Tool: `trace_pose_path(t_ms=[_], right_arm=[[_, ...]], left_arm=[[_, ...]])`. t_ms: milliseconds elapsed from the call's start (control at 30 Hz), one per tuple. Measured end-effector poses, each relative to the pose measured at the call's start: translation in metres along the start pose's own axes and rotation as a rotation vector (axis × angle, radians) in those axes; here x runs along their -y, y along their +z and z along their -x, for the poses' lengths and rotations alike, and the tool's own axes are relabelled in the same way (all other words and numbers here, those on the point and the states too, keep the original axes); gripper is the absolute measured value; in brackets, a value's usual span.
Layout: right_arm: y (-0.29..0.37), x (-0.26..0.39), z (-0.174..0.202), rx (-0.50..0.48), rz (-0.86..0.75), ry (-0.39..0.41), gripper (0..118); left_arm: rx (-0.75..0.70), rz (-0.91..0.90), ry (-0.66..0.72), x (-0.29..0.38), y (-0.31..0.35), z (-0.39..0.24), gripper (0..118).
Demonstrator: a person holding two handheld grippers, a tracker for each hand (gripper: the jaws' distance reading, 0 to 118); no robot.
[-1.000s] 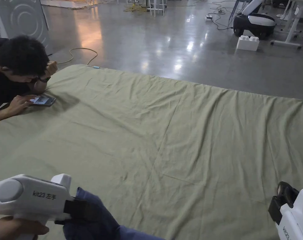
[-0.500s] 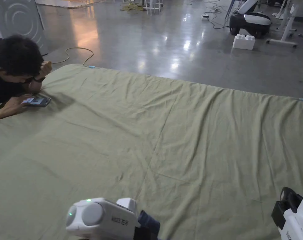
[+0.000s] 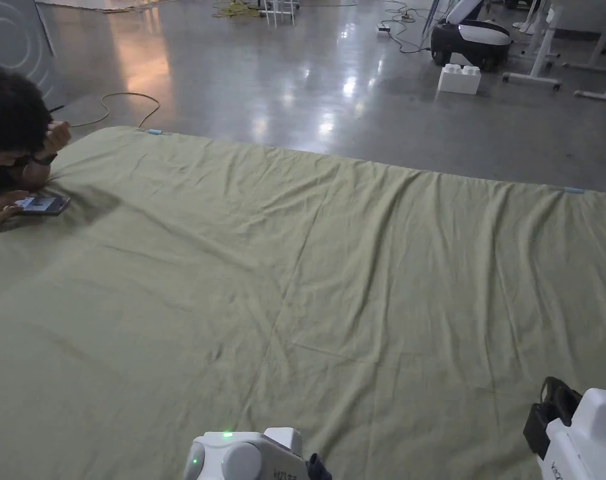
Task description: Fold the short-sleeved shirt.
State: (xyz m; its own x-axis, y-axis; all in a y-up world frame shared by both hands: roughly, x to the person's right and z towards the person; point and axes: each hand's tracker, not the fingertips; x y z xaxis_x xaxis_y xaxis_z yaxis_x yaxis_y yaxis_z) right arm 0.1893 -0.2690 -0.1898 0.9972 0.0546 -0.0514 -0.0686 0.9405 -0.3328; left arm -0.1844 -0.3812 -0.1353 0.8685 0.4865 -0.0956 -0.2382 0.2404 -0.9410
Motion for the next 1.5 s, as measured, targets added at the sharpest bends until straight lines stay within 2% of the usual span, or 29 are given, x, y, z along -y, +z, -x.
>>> trace_pose_path(t_ms=[67,233,367,433,567,667,867,1067,1133,1233,1333,1367,1433,1467,1500], right_arm=[[0.0,0.0,-0.001,0.001,0.006,-0.002,1],[0.003,0.001,-0.005,0.006,0.004,-0.003,1],[0.006,0.001,-0.009,0.01,0.006,-0.008,1],[0.006,0.003,-0.011,0.012,0.009,-0.011,1],[0.008,0.006,-0.013,0.016,0.016,-0.02,1],[0.007,0.008,-0.014,0.017,0.023,-0.021,1],[0.008,0.014,-0.013,0.014,0.035,-0.012,1],[0.007,0.017,-0.013,0.013,0.044,-0.021,1],[0.007,0.018,-0.013,0.012,0.045,-0.022,1],[0.006,0.019,-0.012,0.01,0.048,-0.022,1],[0.006,0.018,-0.011,0.006,0.051,-0.025,1],[0.007,0.017,-0.011,0.005,0.05,-0.024,1],[0.008,0.015,-0.011,0.0,0.046,-0.023,1],[0.008,0.014,-0.011,-0.001,0.043,-0.02,1],[0.009,0.013,-0.011,-0.002,0.039,-0.018,1]], left_arm=[[0.05,0.02,-0.003,-0.001,0.005,-0.001,62],[0.063,-0.008,-0.041,-0.004,0.032,0.001,63],[0.082,-0.065,-0.019,-0.005,0.049,0.012,62],[0.06,-0.09,-0.013,-0.005,0.052,0.015,57],[-0.005,-0.082,-0.027,0.001,0.044,0.017,24],[-0.04,-0.011,-0.098,0.005,0.032,0.01,20],[0.086,0.085,-0.155,0.02,-0.002,-0.008,18],[0.093,0.064,-0.134,0.028,-0.03,-0.018,18],[0.102,0.048,-0.083,0.031,-0.033,-0.015,18],[0.11,0.039,-0.087,0.033,-0.028,-0.014,19],[0.151,0.029,-0.07,0.03,-0.013,-0.003,21],[0.162,0.012,-0.056,0.028,-0.005,0.002,27],[0.181,-0.053,-0.032,0.024,0.017,0.021,58],[0.174,-0.087,-0.021,0.021,0.03,0.032,68],[0.164,-0.118,-0.009,0.018,0.04,0.045,72]])
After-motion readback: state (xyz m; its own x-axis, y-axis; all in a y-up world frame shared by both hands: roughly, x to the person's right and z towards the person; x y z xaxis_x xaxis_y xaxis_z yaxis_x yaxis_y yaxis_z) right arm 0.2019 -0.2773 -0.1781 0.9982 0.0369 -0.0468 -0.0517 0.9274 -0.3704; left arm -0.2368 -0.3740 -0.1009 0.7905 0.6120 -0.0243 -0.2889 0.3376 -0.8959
